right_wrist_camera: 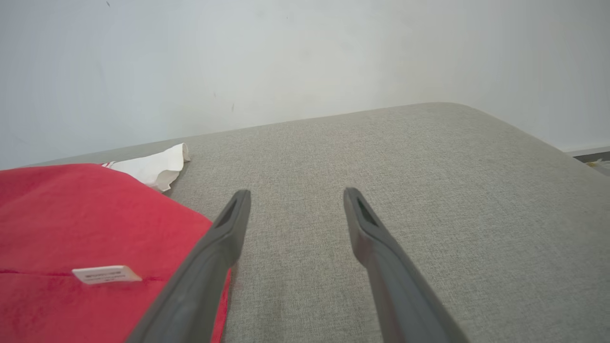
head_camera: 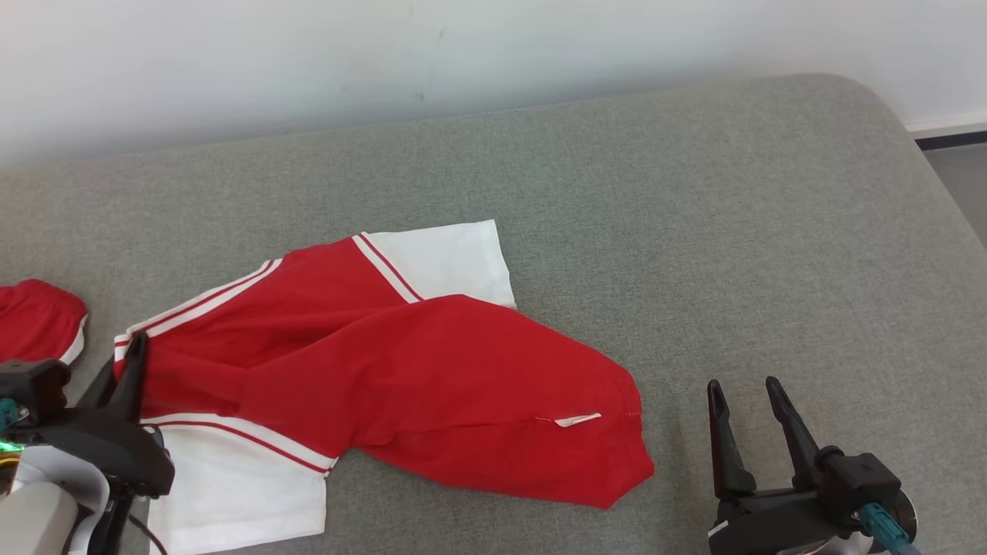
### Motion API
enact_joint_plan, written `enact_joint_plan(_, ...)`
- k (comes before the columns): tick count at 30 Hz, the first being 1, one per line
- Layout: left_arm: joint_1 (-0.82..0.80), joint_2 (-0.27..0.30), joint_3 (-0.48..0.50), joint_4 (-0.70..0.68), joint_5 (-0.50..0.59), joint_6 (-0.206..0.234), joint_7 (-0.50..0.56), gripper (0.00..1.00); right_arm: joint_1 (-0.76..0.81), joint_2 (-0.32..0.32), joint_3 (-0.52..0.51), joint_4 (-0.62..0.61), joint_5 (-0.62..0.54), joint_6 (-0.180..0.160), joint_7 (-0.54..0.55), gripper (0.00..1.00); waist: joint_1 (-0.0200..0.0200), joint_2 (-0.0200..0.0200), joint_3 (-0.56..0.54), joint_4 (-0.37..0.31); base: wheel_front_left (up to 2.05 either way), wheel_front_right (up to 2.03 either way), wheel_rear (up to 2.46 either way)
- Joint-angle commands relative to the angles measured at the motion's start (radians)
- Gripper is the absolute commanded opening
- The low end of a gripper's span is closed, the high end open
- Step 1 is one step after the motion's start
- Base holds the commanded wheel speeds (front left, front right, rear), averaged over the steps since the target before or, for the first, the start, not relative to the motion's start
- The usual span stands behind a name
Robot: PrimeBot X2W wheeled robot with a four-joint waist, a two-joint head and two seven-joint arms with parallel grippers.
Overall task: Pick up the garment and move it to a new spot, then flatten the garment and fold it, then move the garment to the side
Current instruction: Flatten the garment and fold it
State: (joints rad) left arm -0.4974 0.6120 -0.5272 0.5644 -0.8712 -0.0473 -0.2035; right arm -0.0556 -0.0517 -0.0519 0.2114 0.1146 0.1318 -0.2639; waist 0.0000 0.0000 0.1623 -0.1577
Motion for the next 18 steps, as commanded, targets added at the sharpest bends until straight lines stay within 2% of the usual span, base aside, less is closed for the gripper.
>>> enact_joint_plan(1, 0.005, -0.005, 0.007, 0.002, 0.006, 0.001, -0.017, 1.0, 0.01, 0.003, 0.001, 0.001, -0.005, -0.002, -0.001, 1.0, 0.0, 0.0, -0.006, 0.005, 0.0, 0.0, 0.0)
enact_joint_plan(8, 0.005, -0.041, 0.066, -0.04, 0.063, 0.01, -0.061, 1.0, 0.019, 0.003, -0.011, -0.002, -0.022, -0.002, -0.001, 1.0, 0.0, 0.0, -0.03, 0.028, 0.0, 0.0, 0.0)
enact_joint_plan(12, 0.06, -0.077, 0.18, -0.138, 0.127, 0.029, -0.061, 1.0, 0.024, 0.003, -0.012, -0.006, -0.028, -0.002, -0.001, 1.0, 0.0, 0.0, -0.046, 0.046, 0.0, 0.0, 0.0)
enact_joint_plan(18, 0.19, -0.165, 0.338, -0.286, 0.253, 0.026, -0.062, 1.0, 0.04, 0.003, -0.01, -0.006, -0.035, -0.002, -0.001, 1.0, 0.0, 0.0, -0.079, 0.077, 0.0, 0.0, 0.0)
